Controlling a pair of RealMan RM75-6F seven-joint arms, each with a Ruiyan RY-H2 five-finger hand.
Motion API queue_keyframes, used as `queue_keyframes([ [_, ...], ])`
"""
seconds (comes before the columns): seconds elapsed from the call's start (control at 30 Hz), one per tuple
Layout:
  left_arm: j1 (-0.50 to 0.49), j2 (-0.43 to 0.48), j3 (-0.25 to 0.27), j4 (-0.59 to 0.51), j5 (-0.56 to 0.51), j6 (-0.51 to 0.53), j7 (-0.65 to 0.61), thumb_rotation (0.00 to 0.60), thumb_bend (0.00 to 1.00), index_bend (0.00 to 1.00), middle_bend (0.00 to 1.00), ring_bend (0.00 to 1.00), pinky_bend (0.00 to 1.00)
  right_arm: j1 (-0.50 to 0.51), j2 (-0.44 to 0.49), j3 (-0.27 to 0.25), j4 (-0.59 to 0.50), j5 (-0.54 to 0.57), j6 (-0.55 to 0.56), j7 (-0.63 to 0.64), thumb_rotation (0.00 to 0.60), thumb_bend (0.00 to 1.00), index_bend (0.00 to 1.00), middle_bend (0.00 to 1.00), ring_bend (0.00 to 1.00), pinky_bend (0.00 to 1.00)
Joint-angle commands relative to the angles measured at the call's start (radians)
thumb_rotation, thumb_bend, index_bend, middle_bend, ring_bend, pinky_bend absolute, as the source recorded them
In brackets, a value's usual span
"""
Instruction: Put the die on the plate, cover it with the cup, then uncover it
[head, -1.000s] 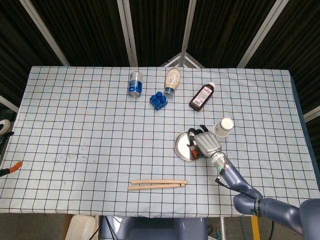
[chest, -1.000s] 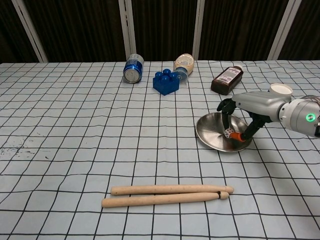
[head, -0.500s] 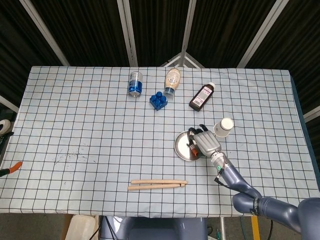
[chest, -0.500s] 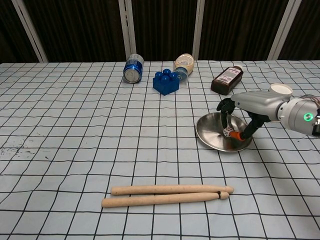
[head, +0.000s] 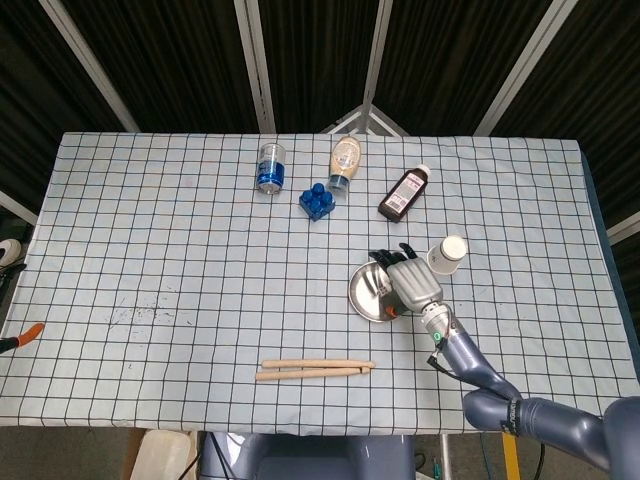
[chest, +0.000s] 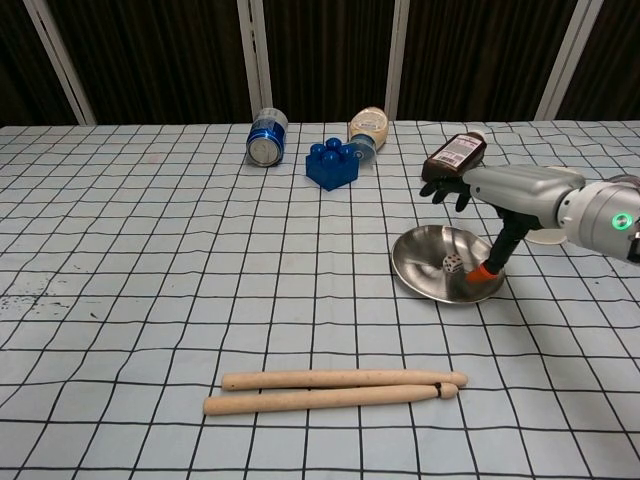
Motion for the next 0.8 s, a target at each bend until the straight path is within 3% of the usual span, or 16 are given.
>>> queue_keyframes([
  [0.03, 0.0, 0.001, 0.001, 0.0, 0.001, 0.0, -0.002, 0.6, 0.22, 0.18, 0.0, 0.0, 0.06, -0.021, 0.054, -0.009, -0.083, -0.013, 0.048, -0.037, 0.6, 0.1, 0.12, 0.17, 0.23, 0.09],
  [0.33, 0.006, 0.005, 0.01, -0.012, 0.02, 0.015, 0.001, 0.6, 0.22, 0.18, 0.0, 0.0, 0.06, -0.03, 0.151, 0.021, -0.183, 0.021, 0.099, -0.099, 0.6, 0.1, 0.12, 0.17, 0.21, 0.09],
  [0.57, 0.005, 0.002, 0.007, -0.01, 0.012, 0.01, 0.01, 0.6, 0.22, 0.18, 0.0, 0.0, 0.06, -0.018, 0.208, 0.062, -0.148, 0.082, 0.075, -0.074, 0.6, 0.1, 0.12, 0.15, 0.17, 0.09],
  [0.8, 0.007, 0.005, 0.005, -0.018, 0.003, 0.01, 0.02, 0.6, 0.22, 0.18, 0.0, 0.0, 0.06, 0.009, 0.242, 0.069, -0.055, 0.197, -0.024, -0.072, 0.6, 0.1, 0.11, 0.11, 0.12, 0.09],
])
